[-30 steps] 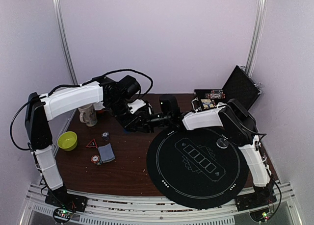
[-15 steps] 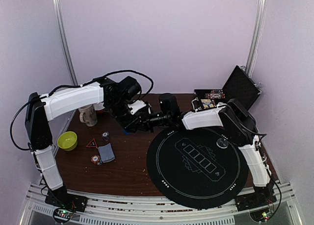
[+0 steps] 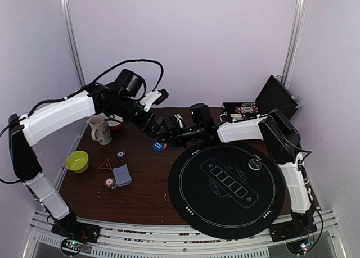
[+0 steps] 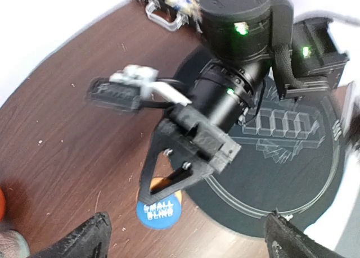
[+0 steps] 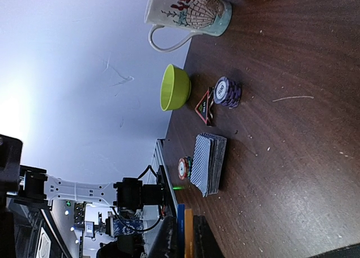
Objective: Distribute texas hold em gaming equipment
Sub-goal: Pass from the left arm to the right, then pick up the small blind button.
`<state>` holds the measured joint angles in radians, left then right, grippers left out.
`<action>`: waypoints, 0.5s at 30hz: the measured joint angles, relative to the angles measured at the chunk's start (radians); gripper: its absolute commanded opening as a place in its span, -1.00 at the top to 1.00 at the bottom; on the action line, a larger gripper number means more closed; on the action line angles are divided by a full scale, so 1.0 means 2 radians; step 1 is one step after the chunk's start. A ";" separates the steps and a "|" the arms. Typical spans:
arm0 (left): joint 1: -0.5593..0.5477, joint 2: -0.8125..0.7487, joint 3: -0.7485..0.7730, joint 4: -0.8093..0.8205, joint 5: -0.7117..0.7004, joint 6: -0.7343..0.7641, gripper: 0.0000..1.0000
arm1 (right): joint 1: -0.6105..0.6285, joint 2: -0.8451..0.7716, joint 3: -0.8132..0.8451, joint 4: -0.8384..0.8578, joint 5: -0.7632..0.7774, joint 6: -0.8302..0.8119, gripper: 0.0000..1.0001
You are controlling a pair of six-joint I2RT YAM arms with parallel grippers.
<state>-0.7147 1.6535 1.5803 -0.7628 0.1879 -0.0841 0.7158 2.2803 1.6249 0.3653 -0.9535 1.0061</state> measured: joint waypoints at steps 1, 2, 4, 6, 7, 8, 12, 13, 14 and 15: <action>0.010 -0.016 -0.015 0.015 0.016 -0.010 -0.65 | -0.005 -0.008 0.000 -0.013 0.001 -0.013 1.00; 0.027 -0.037 -0.042 0.043 0.036 -0.023 -0.36 | -0.009 -0.016 0.000 -0.026 0.002 -0.027 1.00; 0.076 -0.080 -0.100 0.088 0.084 -0.054 -0.12 | -0.018 -0.034 0.000 -0.047 0.004 -0.052 1.00; 0.122 -0.109 -0.153 0.128 0.116 -0.068 -0.03 | -0.027 -0.059 -0.001 -0.067 0.005 -0.076 1.00; 0.135 -0.117 -0.173 0.144 0.129 -0.073 -0.04 | -0.030 -0.071 -0.001 -0.072 0.006 -0.086 1.00; 0.138 -0.121 -0.189 0.160 0.142 -0.076 -0.08 | -0.032 -0.080 -0.001 -0.074 0.006 -0.093 1.00; 0.121 -0.118 -0.226 0.203 0.191 -0.081 -0.25 | -0.035 -0.118 -0.010 -0.068 0.003 -0.110 1.00; 0.118 -0.115 -0.228 0.210 0.201 -0.081 -0.25 | -0.034 -0.124 -0.013 -0.065 0.003 -0.112 1.00; 0.115 -0.112 -0.229 0.217 0.210 -0.081 -0.25 | -0.032 -0.129 -0.017 -0.061 0.002 -0.113 1.00; 0.113 -0.109 -0.229 0.227 0.218 -0.081 -0.25 | -0.030 -0.132 -0.019 -0.060 0.002 -0.115 1.00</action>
<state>-0.4877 1.4353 1.1217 -0.3088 0.6247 -0.2462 0.6563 2.0167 1.5879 0.2459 -0.9504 0.7765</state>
